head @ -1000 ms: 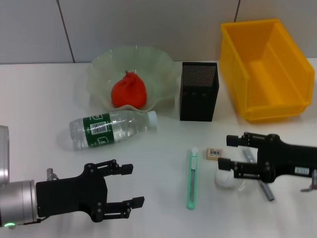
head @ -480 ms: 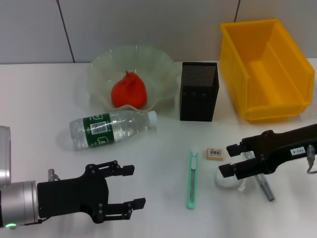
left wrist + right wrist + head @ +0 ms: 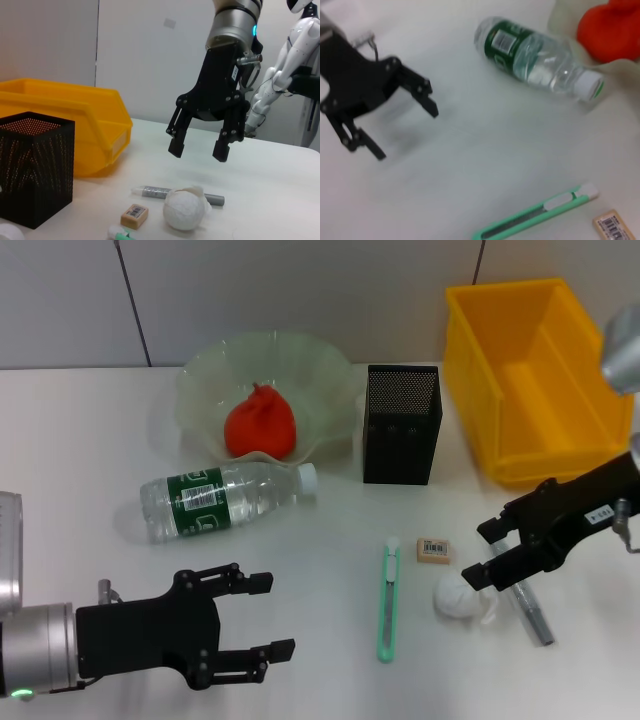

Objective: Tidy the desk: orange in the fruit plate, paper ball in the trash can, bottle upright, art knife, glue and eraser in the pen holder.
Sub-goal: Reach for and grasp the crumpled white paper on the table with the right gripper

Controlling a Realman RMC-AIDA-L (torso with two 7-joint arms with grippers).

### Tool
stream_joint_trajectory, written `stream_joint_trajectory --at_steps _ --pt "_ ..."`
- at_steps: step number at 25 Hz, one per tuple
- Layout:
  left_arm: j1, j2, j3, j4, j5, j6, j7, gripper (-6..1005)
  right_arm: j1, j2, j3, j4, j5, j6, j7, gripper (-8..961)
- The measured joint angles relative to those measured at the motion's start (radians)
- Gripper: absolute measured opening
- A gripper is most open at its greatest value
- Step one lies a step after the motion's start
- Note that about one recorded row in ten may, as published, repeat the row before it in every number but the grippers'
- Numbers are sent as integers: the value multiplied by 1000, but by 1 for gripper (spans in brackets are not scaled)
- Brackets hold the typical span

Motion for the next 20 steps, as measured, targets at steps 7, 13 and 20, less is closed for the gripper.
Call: stream_joint_trajectory --at_steps 7,13,20 --pt "-1 4 0 0 0 6 -5 796 47 8 -78 -7 -72 29 19 721" --pt "-2 5 0 0 0 6 -2 796 58 20 -167 -7 -122 59 22 711" --pt "-4 3 0 1 0 6 -2 796 59 22 -254 14 -123 120 20 700"
